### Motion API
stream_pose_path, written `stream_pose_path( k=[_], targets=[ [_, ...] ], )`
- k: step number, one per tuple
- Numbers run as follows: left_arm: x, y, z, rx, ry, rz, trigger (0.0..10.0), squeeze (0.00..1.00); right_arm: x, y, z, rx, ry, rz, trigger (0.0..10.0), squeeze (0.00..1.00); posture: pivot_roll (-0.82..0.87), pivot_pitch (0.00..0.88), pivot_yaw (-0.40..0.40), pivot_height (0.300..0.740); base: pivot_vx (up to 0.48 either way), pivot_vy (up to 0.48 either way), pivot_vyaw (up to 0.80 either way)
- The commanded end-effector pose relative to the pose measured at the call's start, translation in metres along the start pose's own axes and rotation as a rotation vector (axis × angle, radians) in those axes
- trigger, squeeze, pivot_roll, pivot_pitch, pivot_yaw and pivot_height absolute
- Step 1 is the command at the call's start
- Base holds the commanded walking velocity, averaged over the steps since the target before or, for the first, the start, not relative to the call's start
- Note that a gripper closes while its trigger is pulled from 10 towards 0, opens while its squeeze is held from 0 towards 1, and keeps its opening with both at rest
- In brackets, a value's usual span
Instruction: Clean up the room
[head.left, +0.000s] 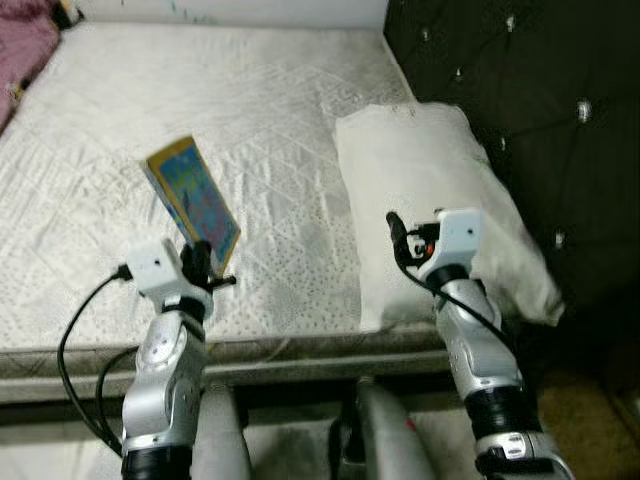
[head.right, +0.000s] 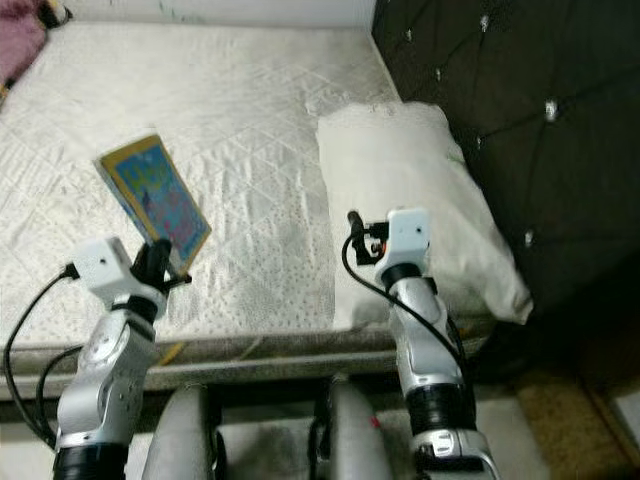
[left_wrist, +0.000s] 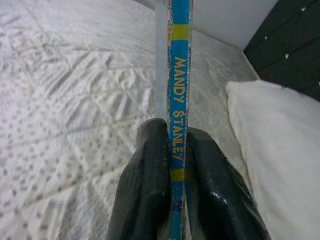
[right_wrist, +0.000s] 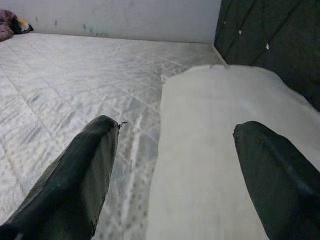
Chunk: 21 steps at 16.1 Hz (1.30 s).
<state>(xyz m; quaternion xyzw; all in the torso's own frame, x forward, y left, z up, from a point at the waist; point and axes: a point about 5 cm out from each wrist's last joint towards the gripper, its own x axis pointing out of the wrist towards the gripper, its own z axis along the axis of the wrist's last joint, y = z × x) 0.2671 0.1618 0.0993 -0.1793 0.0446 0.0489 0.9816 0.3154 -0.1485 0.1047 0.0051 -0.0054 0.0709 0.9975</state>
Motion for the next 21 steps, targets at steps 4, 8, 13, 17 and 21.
stream_pose_path(
  k=[4,8,13,17,21],
  targets=[
    [0.0024,-0.0108,0.0080,-0.024,-0.047,-0.021,10.0,0.00,0.0012,-0.0021,0.0013,-0.012,0.002,0.004,10.0,0.00,-0.03,0.082,-0.034,0.601,0.000,0.000,0.00],
    [0.0023,-0.0098,0.0078,-0.032,-0.047,-0.015,10.0,0.00,0.0017,-0.0020,0.0012,-0.016,0.003,0.007,10.0,0.00,-0.03,0.082,-0.034,0.601,0.000,0.000,0.00],
    [-0.0004,-0.0091,0.0089,-0.063,-0.065,-0.020,10.0,0.00,0.0013,0.0017,0.0012,-0.033,0.000,0.039,10.0,0.00,-0.03,0.079,-0.041,0.601,0.225,0.000,0.00],
    [-0.0002,-0.0110,0.0074,-0.072,-0.058,-0.024,10.0,0.00,0.0007,0.0020,0.0016,-0.040,0.000,0.048,10.0,0.00,-0.03,0.088,-0.045,0.601,0.296,0.000,0.00],
    [-0.0002,-0.0101,0.0068,-0.074,-0.049,-0.014,10.0,0.00,0.0013,0.0025,0.0018,-0.042,0.000,0.054,10.0,0.00,-0.03,0.096,-0.048,0.601,0.074,0.000,0.00]
  ],
)
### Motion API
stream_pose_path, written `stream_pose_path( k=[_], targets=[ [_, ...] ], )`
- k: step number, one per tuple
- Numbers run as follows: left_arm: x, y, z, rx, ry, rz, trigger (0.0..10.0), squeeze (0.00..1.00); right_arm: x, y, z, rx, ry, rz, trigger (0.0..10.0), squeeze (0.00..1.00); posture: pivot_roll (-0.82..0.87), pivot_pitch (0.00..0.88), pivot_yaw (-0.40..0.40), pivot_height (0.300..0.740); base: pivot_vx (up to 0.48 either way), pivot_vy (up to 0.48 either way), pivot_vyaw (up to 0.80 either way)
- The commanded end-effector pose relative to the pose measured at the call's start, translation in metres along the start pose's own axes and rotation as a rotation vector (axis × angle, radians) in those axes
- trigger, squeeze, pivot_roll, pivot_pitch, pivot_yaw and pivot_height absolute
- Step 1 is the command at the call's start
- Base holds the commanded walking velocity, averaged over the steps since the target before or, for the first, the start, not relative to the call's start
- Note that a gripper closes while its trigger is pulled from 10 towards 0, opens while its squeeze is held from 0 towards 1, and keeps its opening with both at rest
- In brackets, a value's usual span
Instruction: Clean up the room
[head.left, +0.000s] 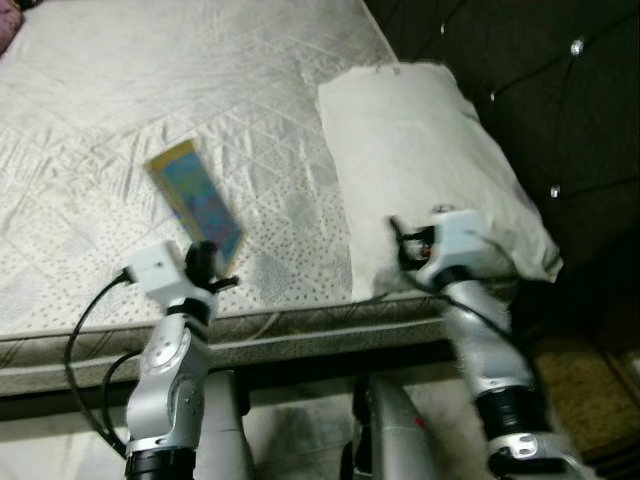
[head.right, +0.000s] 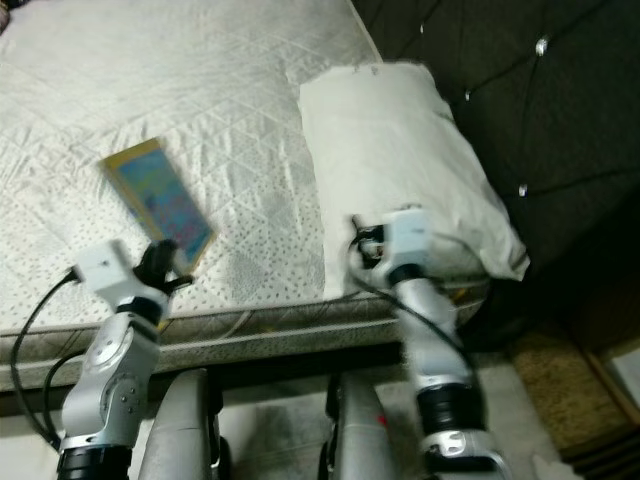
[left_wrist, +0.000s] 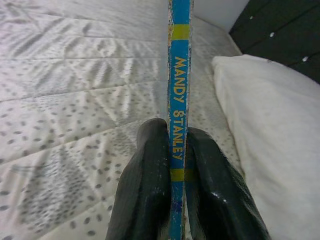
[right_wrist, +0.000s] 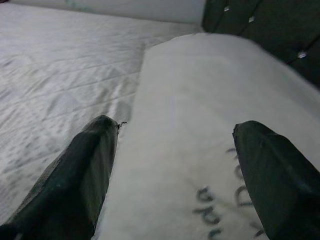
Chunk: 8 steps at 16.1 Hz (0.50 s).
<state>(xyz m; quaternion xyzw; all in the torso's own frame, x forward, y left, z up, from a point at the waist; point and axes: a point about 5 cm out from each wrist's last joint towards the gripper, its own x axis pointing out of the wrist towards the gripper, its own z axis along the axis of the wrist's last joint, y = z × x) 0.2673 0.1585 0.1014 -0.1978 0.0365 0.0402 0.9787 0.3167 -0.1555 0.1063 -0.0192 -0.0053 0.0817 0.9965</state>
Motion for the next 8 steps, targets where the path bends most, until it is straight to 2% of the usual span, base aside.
stream_pose_path(
  k=[1,3,6,8],
  targets=[
    [0.000,-0.006,0.006,-0.038,-0.042,0.006,10.0,0.00,0.001,0.009,0.001,0.006,-0.005,0.031,10.0,0.00,-0.03,0.099,-0.049,0.601,0.000,0.000,0.00],
    [0.001,-0.005,0.005,-0.040,-0.039,0.017,10.0,0.00,0.001,0.009,0.000,0.008,-0.004,0.028,10.0,0.00,-0.03,0.102,-0.047,0.601,0.000,0.000,0.00],
    [-0.007,-0.008,0.003,-0.068,-0.037,0.032,10.0,0.00,-0.009,0.006,-0.004,0.012,0.007,0.024,10.0,0.00,-0.03,0.121,-0.057,0.601,0.000,0.000,0.00],
    [-0.011,-0.007,0.002,-0.071,-0.034,0.038,10.0,0.00,-0.016,0.007,-0.005,0.015,0.016,0.040,10.0,0.00,-0.03,0.141,-0.062,0.576,0.000,0.000,0.00]
  ],
)
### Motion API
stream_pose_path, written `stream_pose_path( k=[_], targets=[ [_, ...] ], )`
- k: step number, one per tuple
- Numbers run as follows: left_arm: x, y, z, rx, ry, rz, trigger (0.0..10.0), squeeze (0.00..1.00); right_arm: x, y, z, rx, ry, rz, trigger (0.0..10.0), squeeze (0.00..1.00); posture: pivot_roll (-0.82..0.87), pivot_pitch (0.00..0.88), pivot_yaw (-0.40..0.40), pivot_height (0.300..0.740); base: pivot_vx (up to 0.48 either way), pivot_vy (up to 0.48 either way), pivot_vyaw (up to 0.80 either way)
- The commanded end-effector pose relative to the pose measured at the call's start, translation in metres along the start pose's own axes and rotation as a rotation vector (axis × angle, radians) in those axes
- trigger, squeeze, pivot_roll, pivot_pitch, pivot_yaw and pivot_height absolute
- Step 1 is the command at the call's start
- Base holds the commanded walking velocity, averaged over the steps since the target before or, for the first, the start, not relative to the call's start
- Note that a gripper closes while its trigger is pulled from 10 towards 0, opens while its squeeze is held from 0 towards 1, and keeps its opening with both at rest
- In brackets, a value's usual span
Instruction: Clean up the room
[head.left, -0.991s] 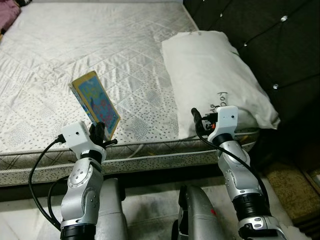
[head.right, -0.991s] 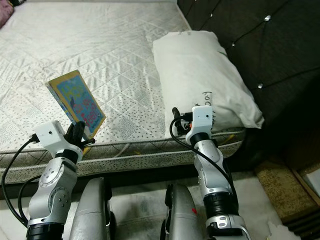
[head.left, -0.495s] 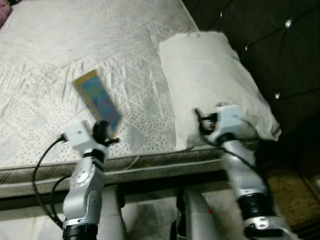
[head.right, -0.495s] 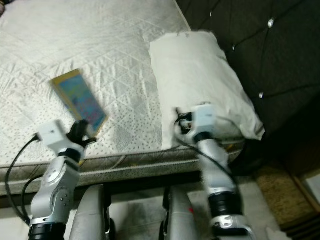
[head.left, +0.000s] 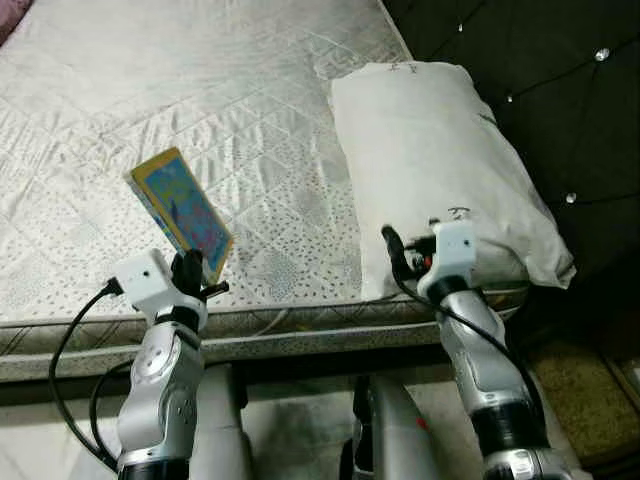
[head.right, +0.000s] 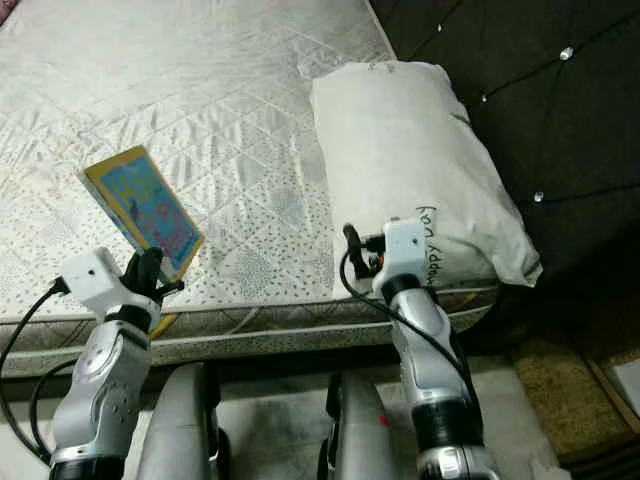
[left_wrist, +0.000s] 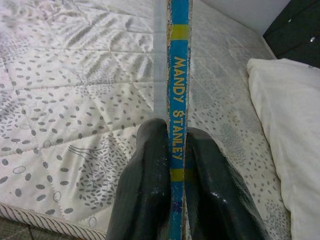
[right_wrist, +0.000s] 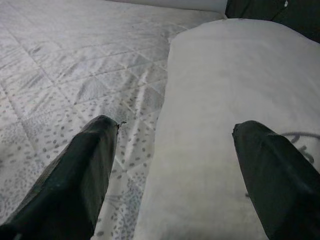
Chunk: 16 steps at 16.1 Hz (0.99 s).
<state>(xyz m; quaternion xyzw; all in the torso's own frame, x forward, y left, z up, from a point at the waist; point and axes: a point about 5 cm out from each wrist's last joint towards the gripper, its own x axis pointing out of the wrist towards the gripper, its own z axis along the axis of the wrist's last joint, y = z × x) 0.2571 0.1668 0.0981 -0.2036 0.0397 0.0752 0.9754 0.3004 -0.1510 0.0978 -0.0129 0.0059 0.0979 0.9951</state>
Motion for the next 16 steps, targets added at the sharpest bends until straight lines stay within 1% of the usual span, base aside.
stream_pose_path(
  k=[1,3,4,5,6,7,8,9,11,14,15,16],
  targets=[
    [-0.006,-0.015,-0.001,-0.064,-0.014,-0.013,10.0,0.00,-0.006,-0.001,0.000,0.000,0.008,0.010,10.0,0.00,-0.04,0.164,-0.063,0.561,0.000,0.000,0.00],
    [-0.008,-0.017,0.002,-0.077,-0.027,-0.011,10.0,0.00,-0.012,-0.003,-0.003,-0.004,0.030,0.007,10.0,0.00,-0.05,0.188,-0.068,0.541,0.000,0.000,0.00],
    [-0.007,-0.017,0.003,-0.080,-0.031,-0.009,10.0,0.00,-0.015,-0.004,-0.003,-0.007,0.034,0.005,10.0,0.00,-0.05,0.199,-0.071,0.541,0.000,0.000,0.00],
    [-0.005,-0.015,0.002,-0.084,-0.022,0.000,10.0,0.00,-0.020,-0.007,-0.003,-0.015,0.038,-0.002,10.0,0.00,-0.06,0.211,-0.073,0.541,0.000,0.000,0.00],
    [-0.003,-0.015,0.001,-0.088,-0.013,-0.004,10.0,0.00,-0.022,-0.009,-0.003,-0.022,0.041,-0.009,10.0,0.00,-0.07,0.216,-0.075,0.541,0.000,0.000,0.00],
    [0.001,-0.018,0.001,-0.088,0.003,-0.007,10.0,0.00,-0.026,-0.012,-0.003,-0.028,0.045,-0.019,10.0,0.00,-0.08,0.220,-0.079,0.541,0.000,0.000,0.00],
    [0.010,-0.027,0.003,-0.102,0.012,-0.033,10.0,0.00,-0.030,-0.016,-0.002,-0.041,0.052,-0.029,10.0,0.00,-0.09,0.225,-0.081,0.541,0.000,0.000,0.00],
    [0.022,-0.040,0.009,-0.137,0.003,-0.075,10.0,0.00,-0.032,-0.019,-0.003,-0.052,0.060,-0.031,10.0,0.00,-0.10,0.230,-0.087,0.541,0.000,0.000,0.00],
    [0.029,-0.056,0.013,-0.183,0.010,-0.124,10.0,0.00,-0.035,-0.021,0.000,-0.062,0.065,-0.030,10.0,0.00,-0.11,0.237,-0.093,0.541,0.000,0.000,0.00],
    [0.038,-0.079,0.010,-0.281,0.073,-0.203,10.0,0.00,-0.040,-0.023,0.003,-0.085,0.075,-0.031,10.0,0.00,-0.14,0.249,-0.108,0.541,0.000,0.000,0.00],
    [0.040,-0.087,0.004,-0.276,0.118,-0.235,10.0,0.00,-0.042,-0.024,0.004,-0.099,0.078,-0.033,10.0,0.00,-0.15,0.252,-0.112,0.541,0.000,0.000,0.00],
    [0.041,-0.090,0.002,-0.276,0.130,-0.245,10.0,0.00,-0.042,-0.025,0.005,-0.102,0.079,-0.033,10.0,0.00,-0.16,0.252,-0.115,0.541,0.000,0.000,0.00]
  ],
)
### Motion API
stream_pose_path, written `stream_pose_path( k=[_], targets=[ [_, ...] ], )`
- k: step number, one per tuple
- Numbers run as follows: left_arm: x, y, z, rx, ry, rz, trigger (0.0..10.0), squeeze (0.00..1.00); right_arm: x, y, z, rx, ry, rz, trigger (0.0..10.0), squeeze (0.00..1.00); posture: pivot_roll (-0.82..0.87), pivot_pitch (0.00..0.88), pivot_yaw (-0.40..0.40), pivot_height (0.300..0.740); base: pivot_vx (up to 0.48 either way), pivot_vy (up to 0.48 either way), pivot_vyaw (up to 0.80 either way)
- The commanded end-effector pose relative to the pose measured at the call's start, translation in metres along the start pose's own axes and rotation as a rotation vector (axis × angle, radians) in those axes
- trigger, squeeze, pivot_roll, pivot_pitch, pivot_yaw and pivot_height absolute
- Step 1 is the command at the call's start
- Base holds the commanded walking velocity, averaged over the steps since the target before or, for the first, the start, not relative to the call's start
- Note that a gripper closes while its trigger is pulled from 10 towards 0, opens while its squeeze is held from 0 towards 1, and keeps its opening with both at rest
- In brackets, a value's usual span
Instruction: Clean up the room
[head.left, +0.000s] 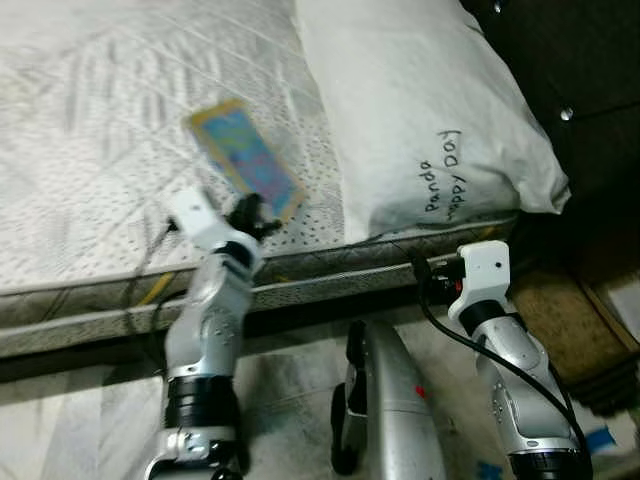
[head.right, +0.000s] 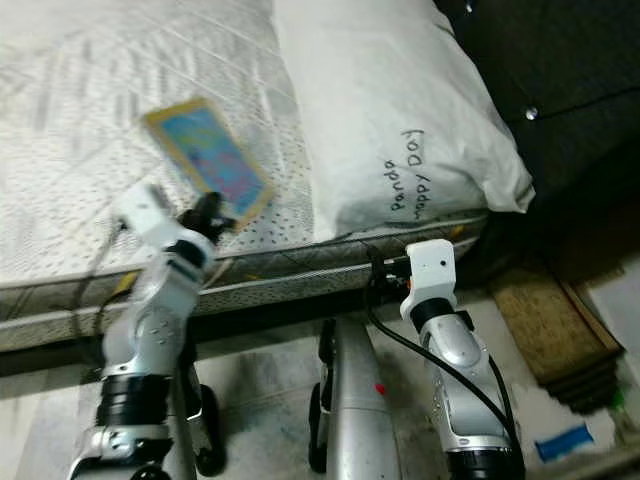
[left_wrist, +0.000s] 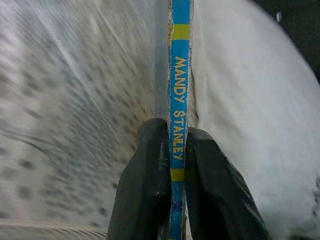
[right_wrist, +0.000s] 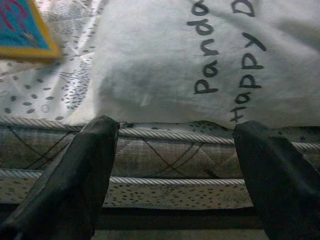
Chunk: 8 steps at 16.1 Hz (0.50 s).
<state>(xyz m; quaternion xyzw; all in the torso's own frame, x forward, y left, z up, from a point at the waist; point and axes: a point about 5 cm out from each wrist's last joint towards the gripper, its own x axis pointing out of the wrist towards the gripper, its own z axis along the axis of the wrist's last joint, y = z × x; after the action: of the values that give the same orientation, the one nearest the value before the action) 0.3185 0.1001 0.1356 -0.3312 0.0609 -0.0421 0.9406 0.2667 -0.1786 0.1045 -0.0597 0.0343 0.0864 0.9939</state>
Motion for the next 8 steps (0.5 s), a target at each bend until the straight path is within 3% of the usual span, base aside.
stream_pose_path(
  k=[1,5,8],
  targets=[
    [0.001,-0.009,-0.021,-0.038,0.104,-0.023,10.0,0.00,-0.005,-0.007,0.000,-0.026,0.015,-0.011,10.0,0.00,-0.17,0.252,-0.117,0.541,0.000,0.000,0.00],
    [0.013,-0.041,-0.037,-0.221,0.299,-0.120,10.0,0.00,-0.005,-0.012,0.003,-0.047,0.018,-0.024,10.0,0.00,-0.18,0.243,-0.120,0.541,0.000,0.000,0.00],
    [0.015,-0.052,-0.036,-0.232,0.348,-0.168,10.0,0.00,-0.005,-0.011,0.004,-0.052,0.023,-0.019,10.0,0.00,-0.18,0.236,-0.121,0.541,0.000,0.000,0.00]
  ],
)
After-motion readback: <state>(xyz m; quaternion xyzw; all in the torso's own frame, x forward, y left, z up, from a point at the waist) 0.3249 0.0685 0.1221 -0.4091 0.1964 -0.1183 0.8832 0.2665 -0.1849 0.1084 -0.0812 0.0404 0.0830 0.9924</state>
